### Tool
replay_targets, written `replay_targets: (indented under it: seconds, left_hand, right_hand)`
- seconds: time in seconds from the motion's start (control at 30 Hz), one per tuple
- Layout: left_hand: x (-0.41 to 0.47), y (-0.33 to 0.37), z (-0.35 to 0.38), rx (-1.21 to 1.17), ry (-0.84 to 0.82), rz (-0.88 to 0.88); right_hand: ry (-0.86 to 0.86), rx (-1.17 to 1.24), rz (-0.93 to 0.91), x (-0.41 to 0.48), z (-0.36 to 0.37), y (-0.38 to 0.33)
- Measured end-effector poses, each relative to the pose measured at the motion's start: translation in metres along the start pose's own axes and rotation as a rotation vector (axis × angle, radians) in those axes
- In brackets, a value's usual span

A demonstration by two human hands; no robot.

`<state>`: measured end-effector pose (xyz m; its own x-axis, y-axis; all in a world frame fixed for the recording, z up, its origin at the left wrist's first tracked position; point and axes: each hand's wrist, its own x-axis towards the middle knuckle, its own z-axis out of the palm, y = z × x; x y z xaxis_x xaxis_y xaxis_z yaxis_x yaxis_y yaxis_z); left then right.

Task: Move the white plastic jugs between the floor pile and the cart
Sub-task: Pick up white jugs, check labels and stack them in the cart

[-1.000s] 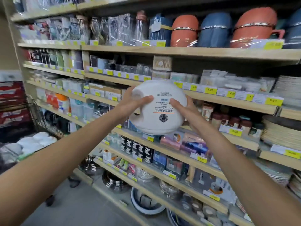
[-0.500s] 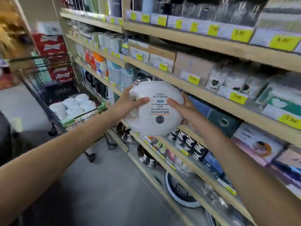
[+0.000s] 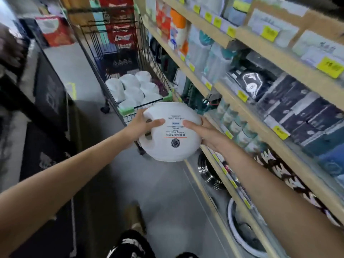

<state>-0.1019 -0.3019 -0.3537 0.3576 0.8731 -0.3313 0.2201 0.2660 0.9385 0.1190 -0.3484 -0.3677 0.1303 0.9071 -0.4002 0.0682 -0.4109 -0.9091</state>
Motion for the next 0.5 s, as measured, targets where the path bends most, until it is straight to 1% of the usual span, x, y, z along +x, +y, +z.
replay_targets:
  seconds: [0.07, 0.2, 0.27, 0.37, 0.5]
  left_hand:
    - [0.028, -0.007, -0.036, 0.011, 0.024, -0.008]
    - [0.077, -0.005, -0.105, 0.062, 0.009, -0.039]
    - [0.105, -0.005, -0.138, 0.072, 0.006, -0.042]
    - [0.140, -0.001, -0.172, 0.121, -0.009, -0.074]
    - [0.182, 0.000, -0.206, 0.163, -0.030, -0.035]
  right_hand:
    - [-0.007, 0.029, 0.007, 0.036, 0.030, -0.007]
    - [-0.056, 0.118, 0.037, 0.099, 0.081, -0.020]
    - [-0.031, 0.140, 0.041, 0.124, 0.104, -0.031]
    - [-0.017, 0.123, 0.089, 0.157, 0.130, -0.050]
    - [-0.034, 0.116, 0.106, 0.198, 0.150, -0.067]
